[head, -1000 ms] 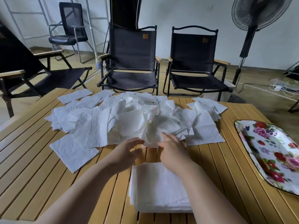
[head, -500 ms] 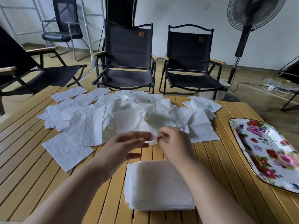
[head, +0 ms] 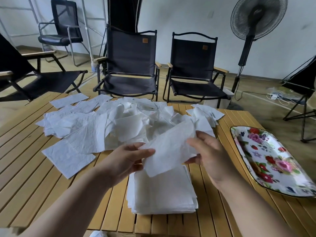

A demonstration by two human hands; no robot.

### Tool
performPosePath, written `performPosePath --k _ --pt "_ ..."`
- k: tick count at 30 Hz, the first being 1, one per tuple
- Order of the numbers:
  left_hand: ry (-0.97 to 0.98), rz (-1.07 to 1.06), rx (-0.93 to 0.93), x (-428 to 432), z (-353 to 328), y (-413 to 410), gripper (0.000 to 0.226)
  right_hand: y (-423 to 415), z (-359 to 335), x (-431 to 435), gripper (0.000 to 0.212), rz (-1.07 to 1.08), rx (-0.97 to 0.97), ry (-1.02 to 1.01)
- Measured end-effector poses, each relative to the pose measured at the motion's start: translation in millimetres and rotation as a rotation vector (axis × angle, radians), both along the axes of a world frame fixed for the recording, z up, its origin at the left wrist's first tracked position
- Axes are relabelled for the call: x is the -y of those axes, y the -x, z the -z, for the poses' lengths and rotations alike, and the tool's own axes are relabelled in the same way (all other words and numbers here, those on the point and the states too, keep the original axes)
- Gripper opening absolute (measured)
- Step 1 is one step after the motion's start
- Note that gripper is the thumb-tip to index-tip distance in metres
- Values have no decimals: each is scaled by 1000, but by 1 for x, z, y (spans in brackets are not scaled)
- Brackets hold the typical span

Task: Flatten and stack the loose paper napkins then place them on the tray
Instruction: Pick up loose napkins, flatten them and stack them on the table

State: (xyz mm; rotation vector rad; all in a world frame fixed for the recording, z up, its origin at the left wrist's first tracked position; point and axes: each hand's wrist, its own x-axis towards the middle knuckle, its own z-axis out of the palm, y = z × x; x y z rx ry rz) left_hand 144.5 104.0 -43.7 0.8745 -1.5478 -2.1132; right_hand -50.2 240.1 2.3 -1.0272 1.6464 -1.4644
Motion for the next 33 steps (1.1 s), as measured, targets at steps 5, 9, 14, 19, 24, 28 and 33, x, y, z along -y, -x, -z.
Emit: performPosePath --k 5,9,14,19,24,28,33 --pt "259 18 114 -8 -5 -5 49 12 -1 -13 14 24 -191 -320" --pt "415 90 327 -13 0 -12 19 19 13 -16 25 -243 -445 -771" --pt "631 181 623 -11 13 -9 22 21 32 -6 25 -319 -568 -912" --pt "761 209 800 -5 16 -5 32 14 46 6 23 -395 -494 -947" --pt "821 26 830 -1 17 -6 24 35 65 12 33 62 -622 -717" --pt "781 -78 778 4 15 -9 20 59 89 20 41 292 -768 -568" --pt "778 -83 779 12 21 -11 17 62 107 39 60 204 -866 -680"
